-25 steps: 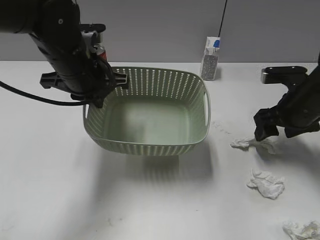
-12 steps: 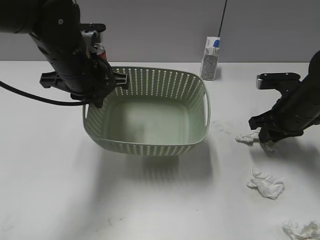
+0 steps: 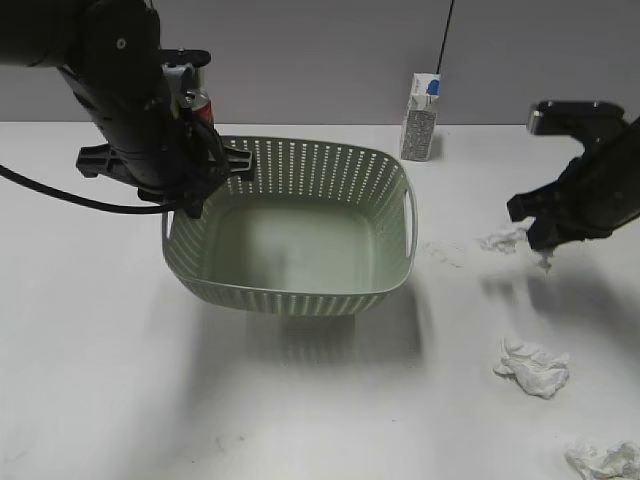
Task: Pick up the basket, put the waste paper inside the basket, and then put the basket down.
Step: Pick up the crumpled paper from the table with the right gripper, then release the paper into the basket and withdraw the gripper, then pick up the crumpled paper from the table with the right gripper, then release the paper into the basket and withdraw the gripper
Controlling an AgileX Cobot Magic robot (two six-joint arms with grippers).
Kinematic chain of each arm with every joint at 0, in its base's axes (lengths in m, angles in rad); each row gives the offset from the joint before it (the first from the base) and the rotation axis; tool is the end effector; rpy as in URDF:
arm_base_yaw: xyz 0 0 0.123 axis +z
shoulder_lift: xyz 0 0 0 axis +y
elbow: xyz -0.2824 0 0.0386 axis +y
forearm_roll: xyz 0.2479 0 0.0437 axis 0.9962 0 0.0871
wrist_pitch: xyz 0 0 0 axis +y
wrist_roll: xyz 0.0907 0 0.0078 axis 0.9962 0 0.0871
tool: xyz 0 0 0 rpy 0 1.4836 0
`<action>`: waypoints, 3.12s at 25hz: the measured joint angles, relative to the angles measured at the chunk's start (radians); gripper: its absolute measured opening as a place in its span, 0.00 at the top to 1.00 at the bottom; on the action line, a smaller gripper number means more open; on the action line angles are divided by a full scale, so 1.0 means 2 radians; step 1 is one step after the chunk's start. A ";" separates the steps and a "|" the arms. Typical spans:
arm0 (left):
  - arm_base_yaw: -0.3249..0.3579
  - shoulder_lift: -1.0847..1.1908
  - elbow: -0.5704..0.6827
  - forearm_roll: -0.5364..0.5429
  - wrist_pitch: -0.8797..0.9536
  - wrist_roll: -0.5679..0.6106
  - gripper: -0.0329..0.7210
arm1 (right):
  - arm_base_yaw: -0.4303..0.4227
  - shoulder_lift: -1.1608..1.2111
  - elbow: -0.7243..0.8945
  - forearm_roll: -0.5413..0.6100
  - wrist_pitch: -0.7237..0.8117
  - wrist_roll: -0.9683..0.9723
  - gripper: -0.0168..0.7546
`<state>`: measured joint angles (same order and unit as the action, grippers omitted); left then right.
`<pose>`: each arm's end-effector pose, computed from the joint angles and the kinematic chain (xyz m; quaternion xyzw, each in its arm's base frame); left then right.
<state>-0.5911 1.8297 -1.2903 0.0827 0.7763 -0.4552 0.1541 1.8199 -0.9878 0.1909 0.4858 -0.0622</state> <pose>0.3146 -0.2048 0.2107 0.0909 0.9806 -0.0559 0.1642 0.3318 0.0597 0.1480 -0.0308 0.9835 0.0658 0.1656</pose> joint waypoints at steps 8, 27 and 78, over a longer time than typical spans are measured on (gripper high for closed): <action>0.000 0.000 0.000 0.002 0.002 0.000 0.96 | 0.095 -0.174 0.000 0.117 -0.006 -0.146 0.96; 0.000 0.000 0.000 -0.002 0.006 0.000 0.96 | 0.228 -0.125 0.000 0.115 -0.129 -0.152 0.18; 0.000 0.000 0.000 0.001 0.009 0.000 0.96 | 0.154 -0.196 0.026 0.169 -0.018 -0.187 0.96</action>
<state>-0.5911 1.8297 -1.2903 0.0850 0.7941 -0.4556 0.4622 1.4281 -0.9364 0.5297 0.4495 -0.4357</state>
